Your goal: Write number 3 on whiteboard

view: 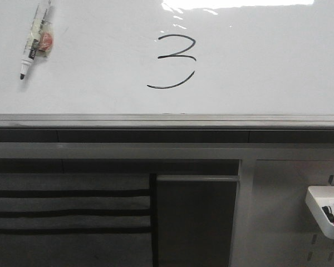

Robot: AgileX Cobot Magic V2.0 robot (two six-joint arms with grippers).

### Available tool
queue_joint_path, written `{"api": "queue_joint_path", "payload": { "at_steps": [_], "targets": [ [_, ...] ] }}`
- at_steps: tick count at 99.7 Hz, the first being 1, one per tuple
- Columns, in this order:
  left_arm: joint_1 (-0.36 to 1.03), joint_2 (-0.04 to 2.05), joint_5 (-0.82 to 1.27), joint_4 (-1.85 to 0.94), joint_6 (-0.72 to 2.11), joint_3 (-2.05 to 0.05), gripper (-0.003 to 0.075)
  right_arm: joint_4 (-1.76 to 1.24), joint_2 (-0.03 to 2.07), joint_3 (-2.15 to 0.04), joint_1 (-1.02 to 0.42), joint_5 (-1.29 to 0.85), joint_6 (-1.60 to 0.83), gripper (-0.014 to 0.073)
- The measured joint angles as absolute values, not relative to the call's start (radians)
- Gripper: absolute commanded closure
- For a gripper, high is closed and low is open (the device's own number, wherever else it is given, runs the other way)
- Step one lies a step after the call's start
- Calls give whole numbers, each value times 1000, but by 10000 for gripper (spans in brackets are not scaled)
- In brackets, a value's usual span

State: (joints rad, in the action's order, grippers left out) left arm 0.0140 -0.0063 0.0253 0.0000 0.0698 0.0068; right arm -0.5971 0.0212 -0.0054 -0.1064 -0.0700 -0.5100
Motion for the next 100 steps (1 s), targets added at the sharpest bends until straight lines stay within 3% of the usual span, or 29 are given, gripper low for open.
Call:
{"api": "queue_joint_path", "payload": {
  "at_steps": [17, 37, 46, 100],
  "targets": [
    [14, -6, 27, 0, 70, 7, 738, -546, -5, 18, -104, -19, -455, 668],
    [14, -6, 27, -6, 70, 7, 738, -125, -9, 18, -99, 31, 0, 668],
    [14, -6, 27, -6, 70, 7, 738, -48, -9, 18, -99, 33, 93, 668],
    [14, -6, 27, 0, 70, 7, 738, 20, -9, 18, -99, 0, 136, 668]
  ]
}}
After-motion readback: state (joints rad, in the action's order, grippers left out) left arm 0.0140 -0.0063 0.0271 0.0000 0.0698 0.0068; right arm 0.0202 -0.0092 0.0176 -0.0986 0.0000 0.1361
